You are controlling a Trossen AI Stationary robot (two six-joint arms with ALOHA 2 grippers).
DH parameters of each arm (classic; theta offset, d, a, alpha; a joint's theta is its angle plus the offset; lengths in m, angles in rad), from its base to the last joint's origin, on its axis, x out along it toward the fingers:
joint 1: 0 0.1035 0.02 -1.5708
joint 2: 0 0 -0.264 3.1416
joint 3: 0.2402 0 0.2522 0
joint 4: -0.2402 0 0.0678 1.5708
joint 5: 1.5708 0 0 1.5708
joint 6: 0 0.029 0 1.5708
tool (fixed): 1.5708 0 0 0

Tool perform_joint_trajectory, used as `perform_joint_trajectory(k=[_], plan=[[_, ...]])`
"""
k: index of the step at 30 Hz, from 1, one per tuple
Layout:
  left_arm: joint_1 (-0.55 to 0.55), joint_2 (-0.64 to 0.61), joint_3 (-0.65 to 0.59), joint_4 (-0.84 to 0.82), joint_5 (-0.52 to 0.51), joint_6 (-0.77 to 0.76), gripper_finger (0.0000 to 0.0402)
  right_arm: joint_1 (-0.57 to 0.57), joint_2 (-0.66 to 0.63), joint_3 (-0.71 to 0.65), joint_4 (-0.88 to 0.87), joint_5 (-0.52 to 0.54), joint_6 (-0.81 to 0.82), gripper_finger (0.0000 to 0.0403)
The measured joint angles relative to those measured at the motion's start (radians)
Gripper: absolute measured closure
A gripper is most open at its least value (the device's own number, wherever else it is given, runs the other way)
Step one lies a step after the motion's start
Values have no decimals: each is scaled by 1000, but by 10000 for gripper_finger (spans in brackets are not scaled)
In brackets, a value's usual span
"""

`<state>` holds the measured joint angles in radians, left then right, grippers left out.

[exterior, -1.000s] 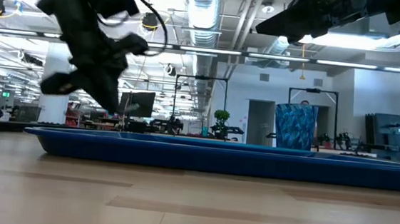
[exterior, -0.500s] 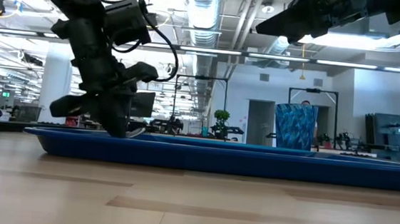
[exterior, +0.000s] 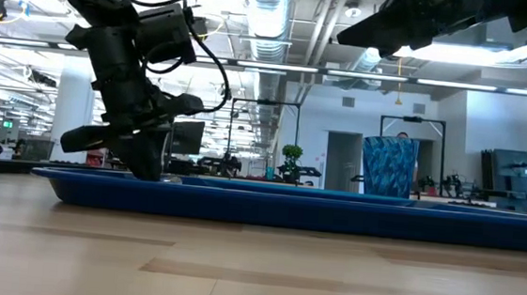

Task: Pick and place plate/cup/fork/spoon on tray
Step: Put the black spoon on the dark blue tray to the left of the blue plate

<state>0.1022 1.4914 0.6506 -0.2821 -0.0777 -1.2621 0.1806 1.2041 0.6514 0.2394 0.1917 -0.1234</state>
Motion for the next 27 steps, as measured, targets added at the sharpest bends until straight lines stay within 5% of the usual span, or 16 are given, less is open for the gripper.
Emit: perform_joint_trajectory(k=[16, 23, 27], plan=[[-17, -1, 0, 32, -52, -8, 374, 0, 0, 0, 0, 0, 2, 390], [-17, -25, 0, -1, -66, 64, 374, 0, 0, 0, 0, 0, 2, 390], [-7, -62, 6, -13, -75, 229, 374, 0, 0, 0, -2, 0, 2, 390]])
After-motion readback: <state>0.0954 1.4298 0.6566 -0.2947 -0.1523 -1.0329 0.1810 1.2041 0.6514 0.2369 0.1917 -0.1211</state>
